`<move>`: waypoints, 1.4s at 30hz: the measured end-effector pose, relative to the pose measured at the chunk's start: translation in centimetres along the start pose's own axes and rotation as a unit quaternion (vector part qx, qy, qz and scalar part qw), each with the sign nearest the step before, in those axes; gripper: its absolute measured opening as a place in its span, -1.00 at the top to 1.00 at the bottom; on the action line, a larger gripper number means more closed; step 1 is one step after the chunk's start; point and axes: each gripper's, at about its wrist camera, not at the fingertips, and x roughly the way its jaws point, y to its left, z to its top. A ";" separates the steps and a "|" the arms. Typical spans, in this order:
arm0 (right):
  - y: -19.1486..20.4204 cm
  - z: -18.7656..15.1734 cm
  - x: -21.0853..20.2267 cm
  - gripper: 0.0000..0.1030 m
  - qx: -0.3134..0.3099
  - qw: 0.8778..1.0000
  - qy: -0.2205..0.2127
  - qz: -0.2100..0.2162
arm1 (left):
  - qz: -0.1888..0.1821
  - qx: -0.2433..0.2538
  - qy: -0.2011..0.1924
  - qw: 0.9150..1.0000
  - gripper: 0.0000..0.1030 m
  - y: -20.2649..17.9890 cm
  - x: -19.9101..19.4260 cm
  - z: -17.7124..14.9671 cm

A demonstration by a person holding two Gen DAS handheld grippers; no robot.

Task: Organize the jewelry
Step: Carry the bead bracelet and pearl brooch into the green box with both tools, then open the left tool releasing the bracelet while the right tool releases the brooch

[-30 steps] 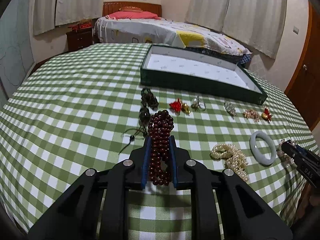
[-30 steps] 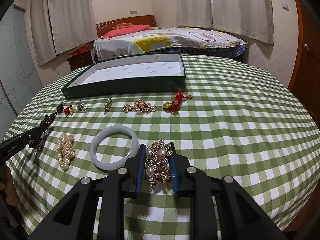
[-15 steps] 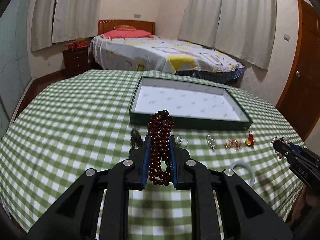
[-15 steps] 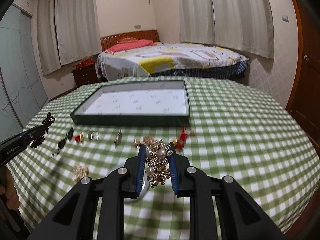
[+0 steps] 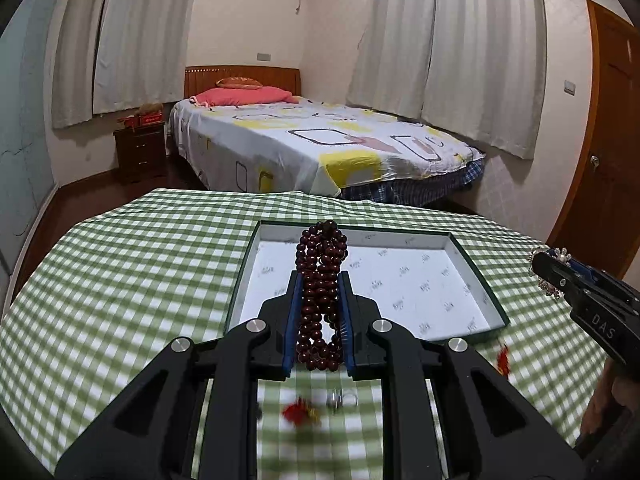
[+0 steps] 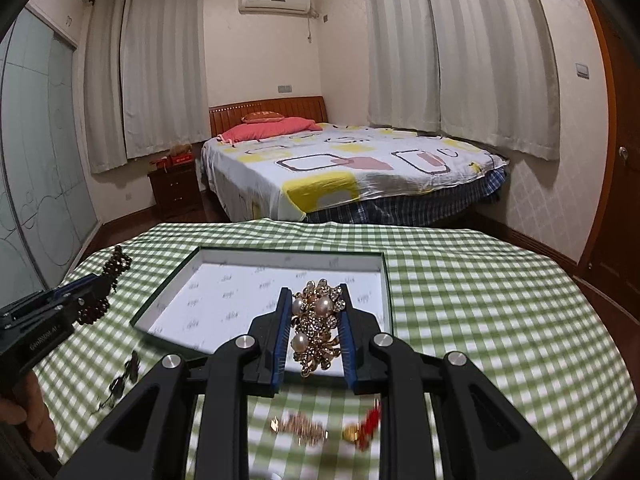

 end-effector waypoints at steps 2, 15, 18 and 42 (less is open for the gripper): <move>-0.4 0.1 1.8 0.55 0.000 1.000 0.009 -0.001 | 0.003 0.003 0.010 1.000 0.66 -0.1 2.1 0.3; -2.2 -2.4 10.7 0.55 0.008 0.993 0.116 -0.011 | 0.018 -0.003 0.122 0.992 0.65 1.2 12.8 -1.4; -2.6 -2.8 11.4 0.55 0.009 0.991 0.131 -0.011 | 0.022 0.004 0.134 0.991 0.65 1.3 13.5 -2.2; -3.3 -3.8 13.1 0.33 0.015 0.987 0.162 -0.013 | 0.022 0.006 0.159 0.987 0.09 1.0 15.2 -3.2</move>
